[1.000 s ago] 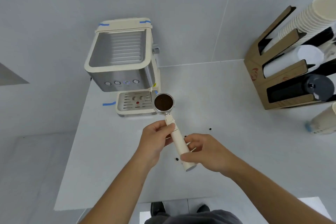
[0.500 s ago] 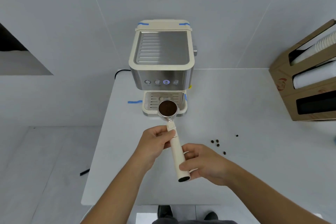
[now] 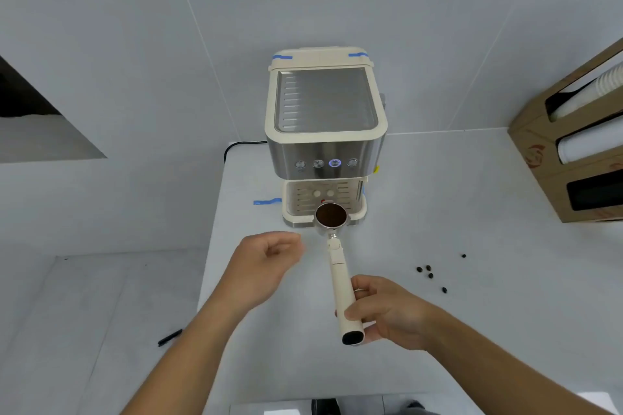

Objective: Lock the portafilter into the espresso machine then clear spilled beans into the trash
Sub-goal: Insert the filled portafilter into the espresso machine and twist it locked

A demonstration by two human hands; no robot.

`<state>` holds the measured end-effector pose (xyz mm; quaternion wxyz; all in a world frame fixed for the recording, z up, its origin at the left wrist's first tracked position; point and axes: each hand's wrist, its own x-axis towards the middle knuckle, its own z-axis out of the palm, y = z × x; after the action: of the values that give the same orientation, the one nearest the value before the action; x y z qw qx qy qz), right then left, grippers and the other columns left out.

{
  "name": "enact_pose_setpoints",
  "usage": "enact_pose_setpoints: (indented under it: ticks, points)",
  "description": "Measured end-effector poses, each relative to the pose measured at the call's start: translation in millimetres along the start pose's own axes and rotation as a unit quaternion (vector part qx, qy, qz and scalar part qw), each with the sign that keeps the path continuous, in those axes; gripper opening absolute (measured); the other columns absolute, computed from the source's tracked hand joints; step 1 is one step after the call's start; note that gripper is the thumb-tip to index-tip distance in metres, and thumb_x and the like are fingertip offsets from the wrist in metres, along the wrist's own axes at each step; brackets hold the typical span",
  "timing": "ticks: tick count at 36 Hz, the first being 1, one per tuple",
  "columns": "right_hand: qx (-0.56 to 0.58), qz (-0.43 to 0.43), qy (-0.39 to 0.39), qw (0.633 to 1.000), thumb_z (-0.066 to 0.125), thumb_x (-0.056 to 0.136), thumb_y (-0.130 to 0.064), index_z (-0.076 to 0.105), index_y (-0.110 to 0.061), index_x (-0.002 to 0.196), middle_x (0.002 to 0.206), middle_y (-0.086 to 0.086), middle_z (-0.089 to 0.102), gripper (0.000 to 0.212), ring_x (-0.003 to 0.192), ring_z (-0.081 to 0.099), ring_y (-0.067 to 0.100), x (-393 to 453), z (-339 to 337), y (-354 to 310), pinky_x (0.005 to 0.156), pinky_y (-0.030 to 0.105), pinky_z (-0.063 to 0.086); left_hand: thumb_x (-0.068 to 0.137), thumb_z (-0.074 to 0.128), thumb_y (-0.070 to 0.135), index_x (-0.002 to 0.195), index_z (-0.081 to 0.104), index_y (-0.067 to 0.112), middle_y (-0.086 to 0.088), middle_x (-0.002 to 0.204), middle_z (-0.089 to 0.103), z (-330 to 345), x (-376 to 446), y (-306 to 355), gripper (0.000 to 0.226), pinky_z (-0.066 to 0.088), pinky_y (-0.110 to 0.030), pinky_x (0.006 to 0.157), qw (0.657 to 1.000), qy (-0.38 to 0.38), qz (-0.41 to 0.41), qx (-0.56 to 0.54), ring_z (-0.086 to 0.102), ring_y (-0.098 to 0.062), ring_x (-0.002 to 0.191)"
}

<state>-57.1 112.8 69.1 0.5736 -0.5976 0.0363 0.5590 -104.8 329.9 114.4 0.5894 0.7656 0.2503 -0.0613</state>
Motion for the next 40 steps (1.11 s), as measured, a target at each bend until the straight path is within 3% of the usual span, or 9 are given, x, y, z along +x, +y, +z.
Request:
enact_pose_setpoints:
  ticks: [5,13,19,22,27,32,40]
  points:
    - [0.017,-0.008,0.018,1.0,0.067,0.074,0.004,0.06,-0.007,0.115,0.101,0.014,0.068,0.043,0.087,0.069,0.028,12.3,0.3,-9.0,0.079,0.044,0.058,0.083,0.072,0.029,0.098,0.073,0.031,0.011,0.091,0.074,-22.4,6.6,37.8,0.015,0.045,-0.006,0.066,0.992,0.049,0.101,0.052,0.065,0.01,0.075]
    - [0.014,-0.021,0.042,0.999,0.063,0.08,0.004,0.059,-0.01,0.117,0.103,0.013,0.066,0.039,0.087,0.07,0.028,28.8,-4.5,-35.6,0.079,0.043,0.058,0.087,0.068,0.031,0.107,0.072,0.027,0.021,0.102,0.07,-39.7,38.7,105.7,0.021,0.047,-0.015,0.092,0.954,0.072,0.26,0.13,0.064,0.006,0.1]
    - [0.008,-0.032,0.051,0.998,0.064,0.08,0.003,0.057,-0.01,0.118,0.1,0.013,0.066,0.041,0.082,0.069,0.026,38.0,-3.8,-55.5,0.069,0.036,0.057,0.092,0.057,0.043,0.137,0.053,0.029,0.01,0.139,0.057,-26.2,85.6,138.8,0.048,0.041,-0.031,0.106,0.908,0.027,0.324,0.264,0.049,-0.007,0.129]
    - [0.011,-0.039,0.06,0.997,0.064,0.079,0.003,0.058,-0.01,0.117,0.1,0.012,0.069,0.041,0.082,0.07,0.025,41.8,-3.1,-59.3,0.068,0.036,0.058,0.092,0.051,0.049,0.145,0.04,0.031,0.008,0.147,0.049,-18.5,111.5,146.0,0.057,0.037,-0.027,0.106,0.885,-0.007,0.326,0.331,0.047,-0.011,0.131]
    - [0.02,-0.051,0.058,0.997,0.065,0.077,0.004,0.059,-0.008,0.116,0.097,0.008,0.071,0.041,0.084,0.067,0.024,47.9,-0.1,-61.7,0.072,0.037,0.057,0.091,0.037,0.063,0.15,0.029,0.035,0.003,0.162,0.023,-2.9,147.7,154.9,0.065,0.015,-0.044,0.119,0.831,-0.047,0.319,0.453,0.018,-0.017,0.148]
    - [0.025,-0.057,0.053,0.997,0.063,0.078,0.005,0.059,-0.012,0.117,0.1,0.006,0.068,0.043,0.085,0.066,0.02,54.2,0.7,-62.1,0.07,0.036,0.057,0.088,0.025,0.07,0.151,0.018,0.043,0.011,0.164,0.006,5.1,158.6,157.9,0.069,-0.002,-0.045,0.12,0.791,-0.066,0.309,0.523,0.0,-0.012,0.15]
    - [0.023,-0.063,0.028,0.997,0.06,0.082,0.005,0.059,-0.004,0.119,0.096,0.003,0.066,0.038,0.087,0.063,0.018,63.4,-0.5,-65.7,0.077,0.038,0.057,0.089,0.026,0.07,0.151,0.012,0.045,0.014,0.164,0.001,6.0,157.8,156.0,0.068,-0.005,-0.042,0.12,0.789,-0.062,0.303,0.531,-0.004,-0.008,0.15]
